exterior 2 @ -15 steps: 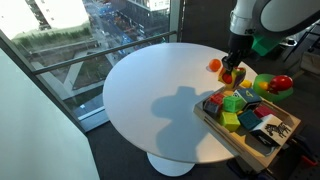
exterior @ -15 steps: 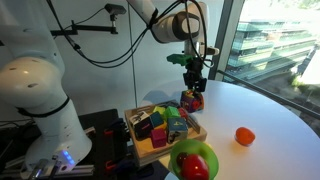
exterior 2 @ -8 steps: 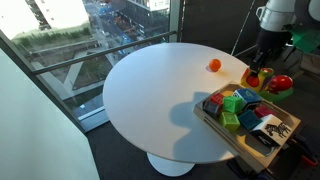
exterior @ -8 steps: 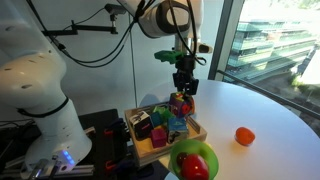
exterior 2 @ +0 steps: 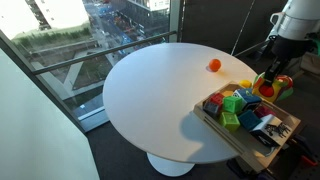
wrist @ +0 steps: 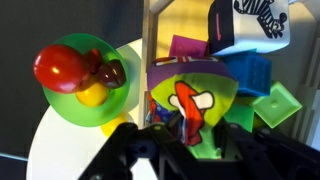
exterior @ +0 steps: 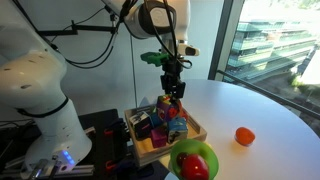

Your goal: Pick up the square plush toy from the table and put it in the box.

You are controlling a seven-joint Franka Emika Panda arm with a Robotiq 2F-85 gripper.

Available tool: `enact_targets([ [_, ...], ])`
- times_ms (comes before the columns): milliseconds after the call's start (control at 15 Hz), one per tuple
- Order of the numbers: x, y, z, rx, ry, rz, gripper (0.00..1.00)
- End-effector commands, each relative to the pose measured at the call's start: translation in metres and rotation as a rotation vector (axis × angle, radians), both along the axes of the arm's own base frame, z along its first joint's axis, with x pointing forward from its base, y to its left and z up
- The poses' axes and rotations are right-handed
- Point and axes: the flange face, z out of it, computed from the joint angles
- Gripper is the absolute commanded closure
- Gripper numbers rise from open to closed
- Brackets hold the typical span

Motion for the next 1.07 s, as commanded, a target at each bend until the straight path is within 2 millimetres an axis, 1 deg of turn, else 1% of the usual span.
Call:
enact_targets([
  [0,-0.016,0.005,-0.007,-0.004,-0.016,0.033,0.91],
  [200,-0.022,0.01,-0.021,0.003,-0.032,0.047,0.91],
  [467,-0.025,0.017,-0.042,0.004,-0.056,0.064,0.91],
  [667,-0.026,0.02,-0.05,0.006,-0.063,0.073,0.9],
  [733,-0.026,0.02,-0.051,0.008,-0.066,0.075,0.47],
  [800,-0.026,0.02,-0.051,0.008,-0.069,0.076,0.46],
  [933,-0.025,0.017,-0.046,0.011,-0.076,0.069,0.33],
  [1000,-0.024,0.016,-0.044,0.013,-0.079,0.064,0.24],
])
